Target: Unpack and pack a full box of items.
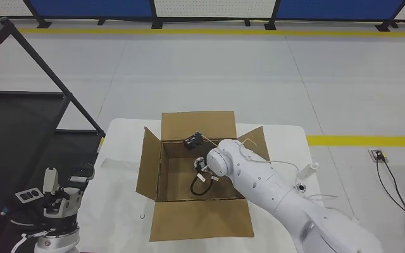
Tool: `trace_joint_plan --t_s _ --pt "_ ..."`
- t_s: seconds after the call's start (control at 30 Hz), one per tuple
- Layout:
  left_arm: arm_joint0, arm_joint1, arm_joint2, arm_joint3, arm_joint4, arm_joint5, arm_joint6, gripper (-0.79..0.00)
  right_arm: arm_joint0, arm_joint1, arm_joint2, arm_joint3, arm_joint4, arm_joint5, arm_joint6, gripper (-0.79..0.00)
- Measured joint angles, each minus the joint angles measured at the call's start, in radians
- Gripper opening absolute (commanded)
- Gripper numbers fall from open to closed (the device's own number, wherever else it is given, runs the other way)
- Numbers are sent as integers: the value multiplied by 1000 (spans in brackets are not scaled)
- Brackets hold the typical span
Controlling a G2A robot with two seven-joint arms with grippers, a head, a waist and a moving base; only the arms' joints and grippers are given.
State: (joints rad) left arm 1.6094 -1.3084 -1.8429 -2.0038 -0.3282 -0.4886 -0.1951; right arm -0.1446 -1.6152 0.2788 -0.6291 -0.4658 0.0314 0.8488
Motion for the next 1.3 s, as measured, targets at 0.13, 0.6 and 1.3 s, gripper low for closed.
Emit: trace_joint_plan --t_s 0.13,0.6,1.3 --pt "0 0 0 0 0 0 0 0 7 -62 -11 114 -1 -25 -13 -437" --pt "0 0 0 0 0 0 0 0 33 -151 13 291 -4 -119 -38 0" --pt "0 0 0 0 0 0 0 0 -34 -13 134 -30 -116 -146 -103 0"
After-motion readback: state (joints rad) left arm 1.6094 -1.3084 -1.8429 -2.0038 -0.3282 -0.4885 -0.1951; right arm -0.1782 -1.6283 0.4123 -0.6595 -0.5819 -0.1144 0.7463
